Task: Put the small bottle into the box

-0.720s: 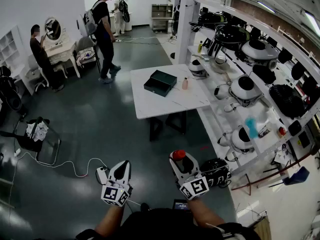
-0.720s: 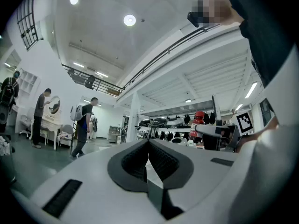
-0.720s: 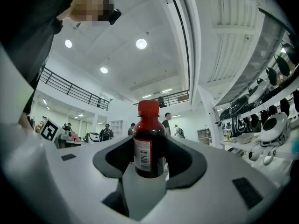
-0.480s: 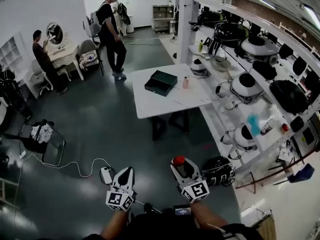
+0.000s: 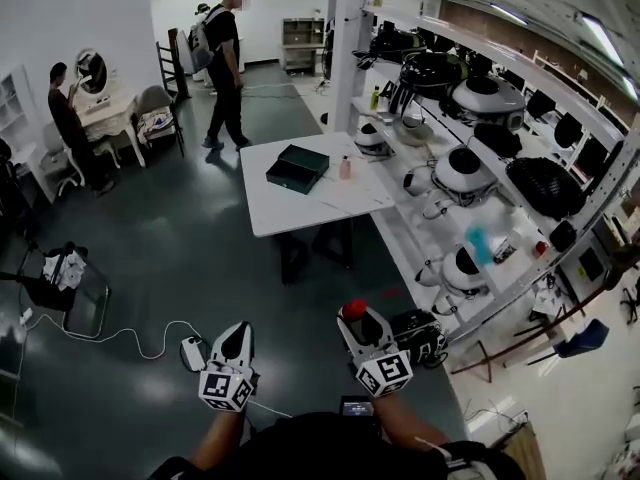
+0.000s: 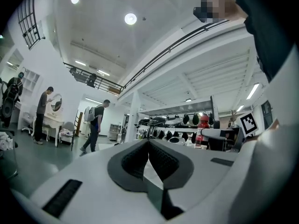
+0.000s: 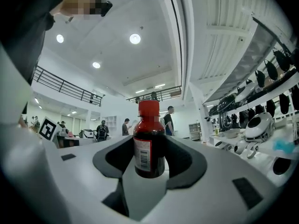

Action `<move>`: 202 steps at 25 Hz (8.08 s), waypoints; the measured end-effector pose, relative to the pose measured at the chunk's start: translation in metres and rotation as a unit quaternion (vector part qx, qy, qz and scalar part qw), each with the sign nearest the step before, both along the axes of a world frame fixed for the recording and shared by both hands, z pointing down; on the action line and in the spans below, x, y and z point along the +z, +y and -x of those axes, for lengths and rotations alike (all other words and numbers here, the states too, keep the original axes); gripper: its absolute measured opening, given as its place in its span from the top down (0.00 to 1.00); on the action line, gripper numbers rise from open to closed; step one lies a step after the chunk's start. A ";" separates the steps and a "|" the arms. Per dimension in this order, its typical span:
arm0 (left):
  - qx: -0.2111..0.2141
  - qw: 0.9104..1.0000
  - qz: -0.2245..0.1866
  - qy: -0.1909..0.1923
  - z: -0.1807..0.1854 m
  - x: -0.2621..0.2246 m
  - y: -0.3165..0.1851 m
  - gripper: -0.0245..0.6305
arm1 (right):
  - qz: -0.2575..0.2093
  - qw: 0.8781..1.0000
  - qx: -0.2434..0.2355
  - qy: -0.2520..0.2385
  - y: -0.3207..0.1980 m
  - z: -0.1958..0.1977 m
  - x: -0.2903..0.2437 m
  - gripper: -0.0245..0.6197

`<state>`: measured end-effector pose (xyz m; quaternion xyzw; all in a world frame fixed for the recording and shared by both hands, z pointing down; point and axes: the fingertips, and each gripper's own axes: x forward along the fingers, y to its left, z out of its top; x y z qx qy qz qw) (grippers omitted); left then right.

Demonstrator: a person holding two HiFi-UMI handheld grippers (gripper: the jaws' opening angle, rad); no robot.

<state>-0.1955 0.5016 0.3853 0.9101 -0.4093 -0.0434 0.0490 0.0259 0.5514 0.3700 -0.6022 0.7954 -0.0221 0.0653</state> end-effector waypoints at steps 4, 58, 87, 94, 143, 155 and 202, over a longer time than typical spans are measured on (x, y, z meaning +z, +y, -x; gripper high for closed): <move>-0.002 1.000 0.009 0.004 -0.005 0.007 0.004 0.94 | -0.004 1.000 0.008 0.000 0.009 -0.010 -0.003 0.61; 0.002 1.000 0.003 0.001 -0.038 0.024 -0.328 0.94 | 0.009 1.000 -0.003 -0.013 -0.323 -0.040 0.025 0.61; -0.072 0.997 0.013 -0.016 -0.123 0.030 -0.637 0.94 | 0.034 0.996 -0.079 0.015 -0.659 -0.145 0.055 0.61; -0.052 0.996 0.034 -0.058 -0.130 0.056 -0.662 0.94 | 0.109 0.986 -0.107 0.061 -0.708 -0.135 0.093 0.61; 0.041 0.985 0.166 -0.031 -0.137 0.197 -0.714 0.94 | 0.508 0.754 -0.249 0.333 -0.776 -0.079 0.343 0.62; 0.039 0.991 0.119 -0.052 -0.135 0.171 -0.712 0.94 | 0.464 0.804 -0.257 0.269 -0.795 -0.071 0.303 0.61; 0.063 0.998 -0.006 0.009 -0.124 0.004 -0.389 0.94 | -0.032 0.998 -0.025 0.044 -0.406 -0.093 0.003 0.91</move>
